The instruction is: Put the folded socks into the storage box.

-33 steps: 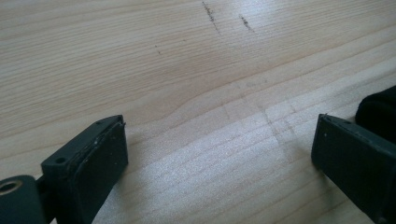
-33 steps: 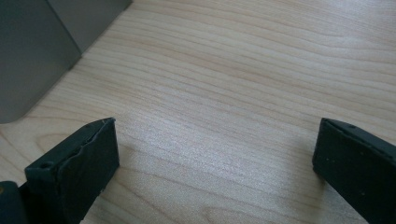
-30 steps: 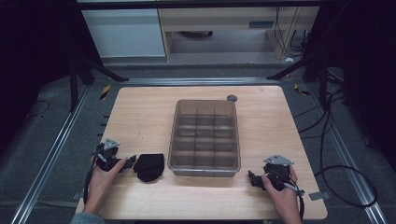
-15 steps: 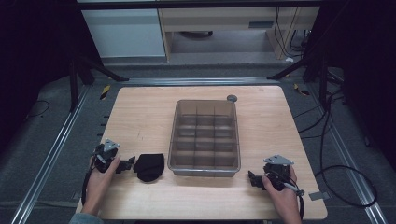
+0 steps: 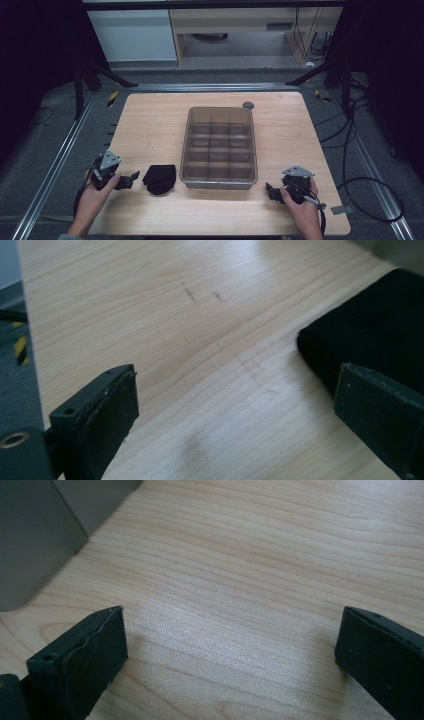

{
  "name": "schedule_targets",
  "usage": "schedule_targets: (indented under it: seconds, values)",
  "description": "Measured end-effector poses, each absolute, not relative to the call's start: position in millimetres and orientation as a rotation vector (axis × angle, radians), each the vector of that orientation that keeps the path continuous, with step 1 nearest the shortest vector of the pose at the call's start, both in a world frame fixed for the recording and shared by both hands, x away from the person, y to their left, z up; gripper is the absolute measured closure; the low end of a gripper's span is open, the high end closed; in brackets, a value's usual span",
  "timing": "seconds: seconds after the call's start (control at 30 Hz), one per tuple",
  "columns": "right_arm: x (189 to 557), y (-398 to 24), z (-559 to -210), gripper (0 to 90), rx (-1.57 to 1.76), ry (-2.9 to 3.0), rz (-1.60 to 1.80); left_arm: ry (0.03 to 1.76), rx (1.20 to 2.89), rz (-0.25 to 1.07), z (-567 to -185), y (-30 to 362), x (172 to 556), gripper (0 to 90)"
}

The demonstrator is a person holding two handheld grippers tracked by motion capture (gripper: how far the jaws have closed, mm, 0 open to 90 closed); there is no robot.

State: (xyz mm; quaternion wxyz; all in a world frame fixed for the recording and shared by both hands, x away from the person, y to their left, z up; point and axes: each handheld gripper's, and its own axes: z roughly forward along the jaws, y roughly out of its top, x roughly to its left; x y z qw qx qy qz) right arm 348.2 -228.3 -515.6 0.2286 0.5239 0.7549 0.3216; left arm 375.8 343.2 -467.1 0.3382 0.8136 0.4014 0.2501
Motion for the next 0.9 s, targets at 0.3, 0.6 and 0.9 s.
schedule_targets:
  seconds: [0.3,0.6,0.9]
  values:
    - [346.9,-228.0,-515.7,0.7,1.445,2.078,0.889,0.919,2.227,0.606,-447.0,338.2,372.8,3.4]
    - [346.8,-228.0,-515.7,0.6,1.446,2.078,0.889,0.787,2.321,0.585,-428.6,328.7,373.5,3.3]
    - [346.8,-228.0,-515.7,0.6,1.445,2.078,0.889,0.629,2.439,0.604,-411.1,306.6,365.0,3.8]
